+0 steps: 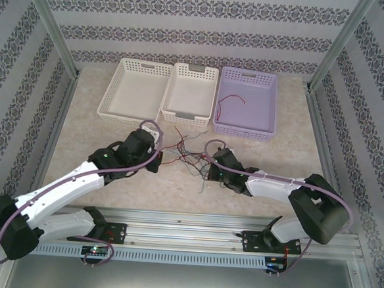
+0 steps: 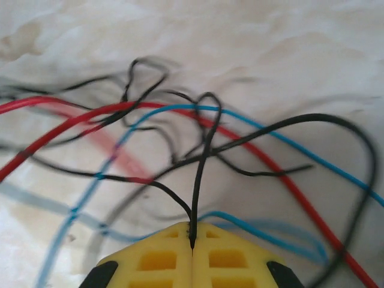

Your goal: Untangle the cables

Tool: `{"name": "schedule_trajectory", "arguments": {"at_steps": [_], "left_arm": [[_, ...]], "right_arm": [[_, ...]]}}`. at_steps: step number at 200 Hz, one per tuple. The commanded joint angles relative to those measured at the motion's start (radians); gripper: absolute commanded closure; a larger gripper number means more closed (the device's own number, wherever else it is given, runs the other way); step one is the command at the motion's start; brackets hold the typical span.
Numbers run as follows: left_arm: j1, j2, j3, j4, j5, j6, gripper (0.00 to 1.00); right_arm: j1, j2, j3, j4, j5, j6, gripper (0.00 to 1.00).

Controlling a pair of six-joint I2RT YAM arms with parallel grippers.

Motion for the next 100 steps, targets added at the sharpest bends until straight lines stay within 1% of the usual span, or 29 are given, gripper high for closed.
{"name": "schedule_trajectory", "arguments": {"at_steps": [1, 37, 52, 100], "left_arm": [[0.009, -0.054, 0.081, -0.250, -0.049, 0.057, 1.00], [0.027, -0.098, 0.165, -0.402, -0.067, 0.119, 1.00], [0.034, -0.105, 0.196, -0.447, -0.092, 0.140, 1.00], [0.046, -0.146, 0.276, -0.497, -0.094, 0.172, 1.00]], "right_arm": [[-0.047, -0.044, -0.031, -0.012, -0.006, 0.004, 1.00], [-0.109, -0.070, -0.053, -0.022, -0.035, -0.009, 1.00], [-0.133, -0.074, -0.058, -0.026, -0.044, -0.012, 1.00], [-0.233, -0.123, -0.094, -0.038, -0.082, -0.022, 1.00]]}}
